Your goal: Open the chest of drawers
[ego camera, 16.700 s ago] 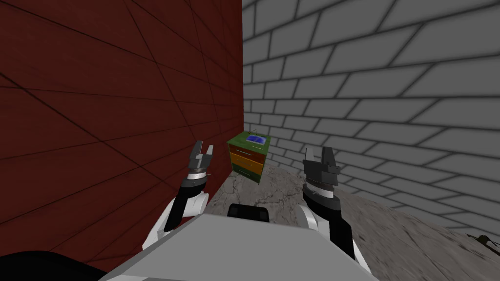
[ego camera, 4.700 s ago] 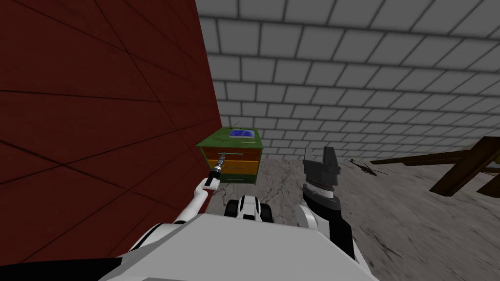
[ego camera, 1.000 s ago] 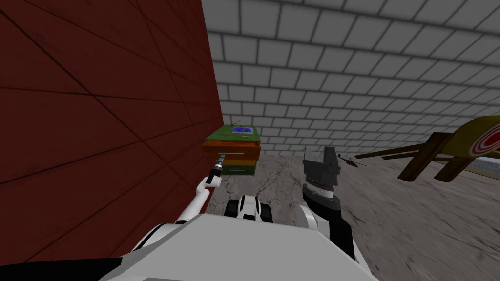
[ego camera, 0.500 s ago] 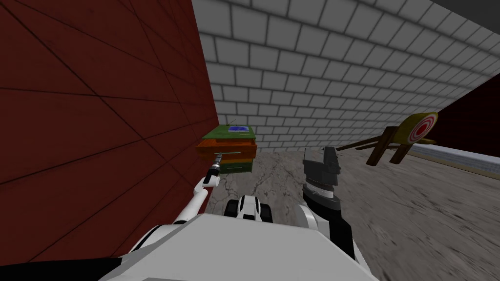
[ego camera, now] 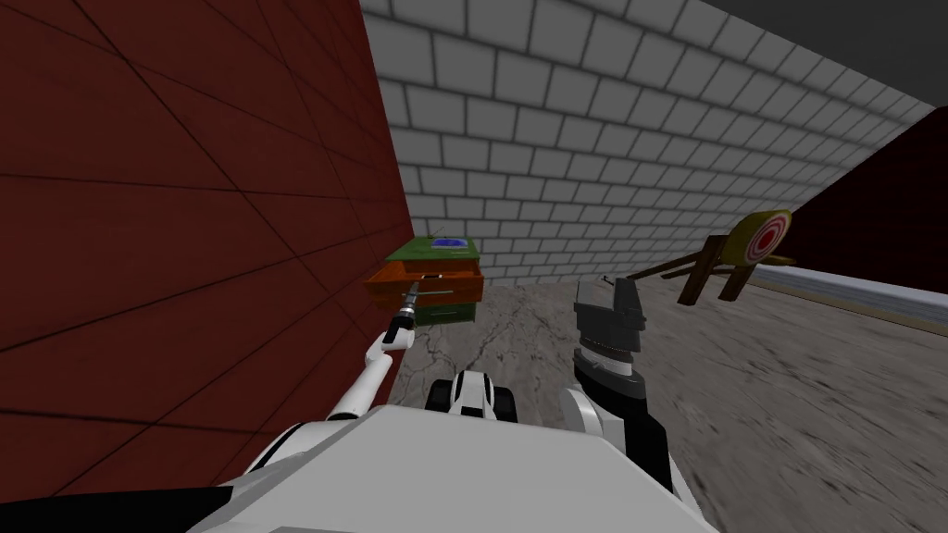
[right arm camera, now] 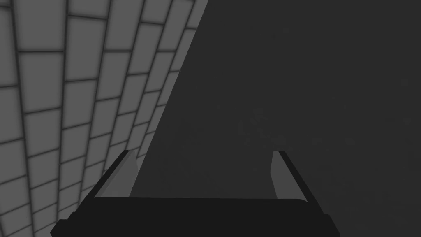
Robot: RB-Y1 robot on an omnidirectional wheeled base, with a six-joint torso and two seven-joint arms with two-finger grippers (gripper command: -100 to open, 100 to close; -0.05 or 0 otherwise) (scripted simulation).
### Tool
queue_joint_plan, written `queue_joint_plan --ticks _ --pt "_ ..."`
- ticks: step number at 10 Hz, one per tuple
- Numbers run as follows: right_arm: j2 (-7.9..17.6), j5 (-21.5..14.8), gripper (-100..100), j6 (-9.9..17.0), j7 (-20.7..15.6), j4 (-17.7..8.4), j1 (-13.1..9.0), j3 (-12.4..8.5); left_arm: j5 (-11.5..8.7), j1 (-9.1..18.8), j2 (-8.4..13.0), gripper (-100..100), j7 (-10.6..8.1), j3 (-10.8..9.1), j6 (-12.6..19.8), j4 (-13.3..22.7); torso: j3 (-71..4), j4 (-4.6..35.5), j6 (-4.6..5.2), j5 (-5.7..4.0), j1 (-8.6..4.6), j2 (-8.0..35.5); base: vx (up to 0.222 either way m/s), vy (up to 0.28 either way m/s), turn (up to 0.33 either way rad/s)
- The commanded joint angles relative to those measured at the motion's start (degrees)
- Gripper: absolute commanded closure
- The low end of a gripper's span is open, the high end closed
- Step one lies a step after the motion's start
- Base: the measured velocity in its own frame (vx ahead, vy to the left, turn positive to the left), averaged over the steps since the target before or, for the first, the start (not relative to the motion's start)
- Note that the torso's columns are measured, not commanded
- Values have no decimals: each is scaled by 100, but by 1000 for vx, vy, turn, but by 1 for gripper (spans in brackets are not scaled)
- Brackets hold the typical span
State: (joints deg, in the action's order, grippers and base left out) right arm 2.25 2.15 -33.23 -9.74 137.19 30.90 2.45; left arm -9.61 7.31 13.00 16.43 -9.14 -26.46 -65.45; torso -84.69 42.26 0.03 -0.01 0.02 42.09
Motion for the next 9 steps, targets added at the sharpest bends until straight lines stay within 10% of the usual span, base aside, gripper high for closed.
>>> queue_joint_plan --ticks 1,6,7,9 --pt "0 0 0 0 0 0 1 0 -33 321 96 -100 39 -265 313 83 -3 3 -4 0 9 -5 -85 10 -152" --pt "0 0 0 0 0 0 1 0 -71 526 167 -100 61 -494 703 38 33 38 -17 -28 -25 57 -72 -3 -82" --pt "0 0 0 0 0 0 2 -1 -73 522 166 0 57 -498 733 46 30 31 -14 -22 -23 49 0 0 0" --pt "0 0 0 0 0 0 2 -1 -74 501 153 0 54 -491 750 68 19 18 -6 -13 -14 32 0 0 0"
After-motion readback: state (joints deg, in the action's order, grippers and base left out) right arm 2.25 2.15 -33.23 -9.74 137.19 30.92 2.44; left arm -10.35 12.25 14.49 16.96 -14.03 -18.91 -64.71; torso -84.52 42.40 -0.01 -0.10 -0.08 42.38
